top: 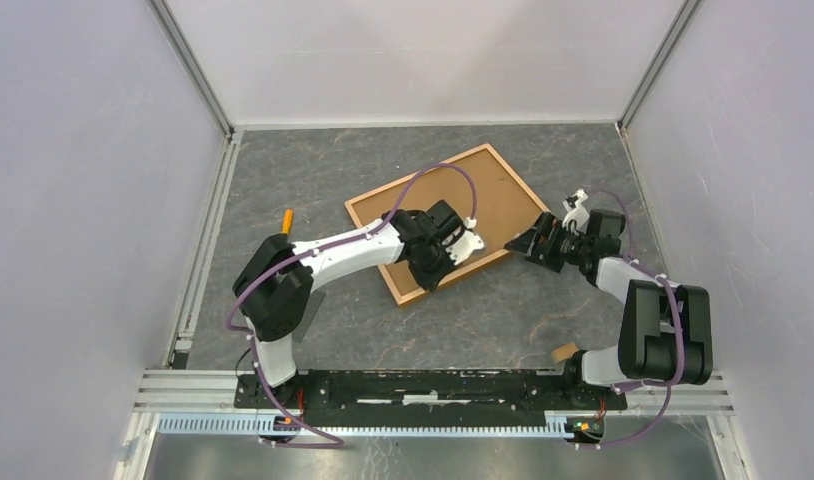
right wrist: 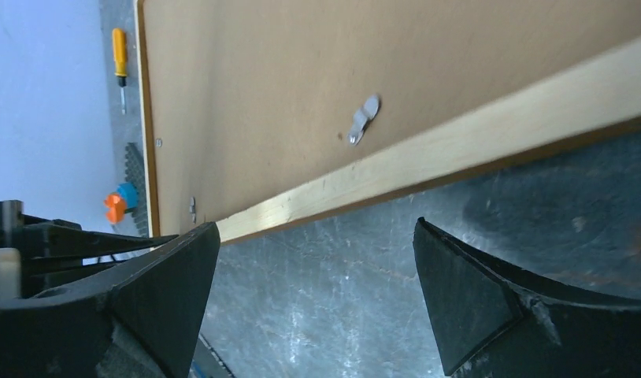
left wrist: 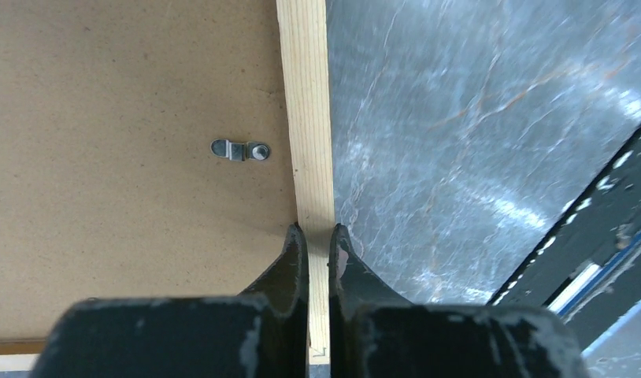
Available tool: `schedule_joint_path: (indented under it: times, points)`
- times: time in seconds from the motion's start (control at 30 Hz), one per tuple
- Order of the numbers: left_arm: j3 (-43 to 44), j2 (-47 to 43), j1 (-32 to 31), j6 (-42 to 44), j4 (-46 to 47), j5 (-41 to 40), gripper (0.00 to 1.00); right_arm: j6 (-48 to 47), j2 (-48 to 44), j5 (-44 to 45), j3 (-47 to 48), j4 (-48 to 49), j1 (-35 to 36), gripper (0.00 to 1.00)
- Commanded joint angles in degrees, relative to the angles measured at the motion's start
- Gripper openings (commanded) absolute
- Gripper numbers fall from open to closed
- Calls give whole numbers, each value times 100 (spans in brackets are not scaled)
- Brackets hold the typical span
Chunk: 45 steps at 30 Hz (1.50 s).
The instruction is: Take the photo out of the frame
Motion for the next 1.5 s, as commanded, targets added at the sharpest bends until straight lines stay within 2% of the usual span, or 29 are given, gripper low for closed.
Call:
schedule_joint_path:
  times: [0.0,0.17,0.43,0.57,0.77,0.87,0.93,0.97,1.07,1.1,1.2,1.33,1.47]
  points:
    - [691,-54,-13,-198,238,401,2,1183,-135,-314,-414,1418,10,98]
    - [972,23,-12,-358,255,613,2,2487,-9,-291,-913,2907,219,95]
    - [1288,120,42,-651,401,981,2,4155,550,-85,-1316,4850,583,81]
    - [1268,127,44,-764,666,1167,2,4606,831,-26,-1312,5366,707,70]
    - [1181,109,40,-933,994,1384,2,4957,1081,219,-1391,5423,818,61]
    - [1146,85,44,-956,1090,1419,2,5185,1187,298,-1477,5643,826,48]
    - [1100,29,42,-957,1145,1445,3,5164,1181,284,-1430,5650,825,35]
    - [1084,-9,40,-953,1153,1439,7,5165,1186,274,-1398,5650,819,27]
    - [1046,-147,76,-928,1052,1359,32,5078,1147,184,-1265,5595,801,3]
    - [1044,-210,110,-910,1002,1348,41,4985,1126,135,-1196,5486,784,0]
    - [1106,-331,276,-903,747,1334,69,4866,970,75,-1045,5198,692,0]
    - [1292,-511,659,-991,376,1474,83,4069,672,-104,-514,4050,593,0]
    - [1516,-696,1191,-1082,44,1538,95,2572,356,-202,324,2519,572,0]
